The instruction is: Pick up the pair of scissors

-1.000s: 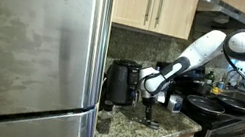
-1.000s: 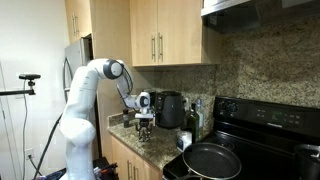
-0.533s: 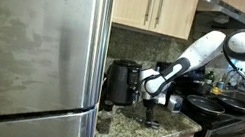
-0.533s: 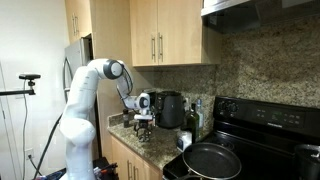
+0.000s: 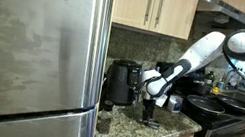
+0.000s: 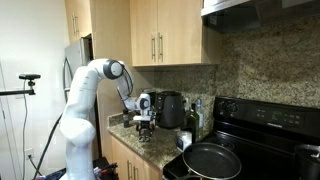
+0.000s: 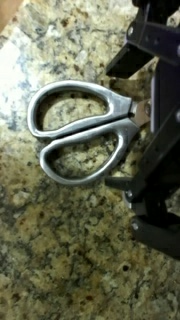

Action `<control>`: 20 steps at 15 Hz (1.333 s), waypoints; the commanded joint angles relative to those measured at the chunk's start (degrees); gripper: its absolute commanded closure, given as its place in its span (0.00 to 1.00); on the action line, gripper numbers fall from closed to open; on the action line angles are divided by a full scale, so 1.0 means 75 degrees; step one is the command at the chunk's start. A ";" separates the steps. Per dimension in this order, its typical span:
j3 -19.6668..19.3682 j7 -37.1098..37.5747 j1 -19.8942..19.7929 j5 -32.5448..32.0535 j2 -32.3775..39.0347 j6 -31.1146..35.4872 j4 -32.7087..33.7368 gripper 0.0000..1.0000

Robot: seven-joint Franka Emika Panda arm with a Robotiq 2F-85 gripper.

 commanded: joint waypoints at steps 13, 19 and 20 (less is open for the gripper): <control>-0.0247 0.1912 0.0206 -0.0663 -0.0270 0.0258 -0.0388 0.62; -0.0248 0.1894 0.0226 -0.0715 -0.0336 0.0079 -0.0371 0.83; -0.0247 0.1887 0.0223 -0.0716 -0.0353 0.0060 -0.0376 0.84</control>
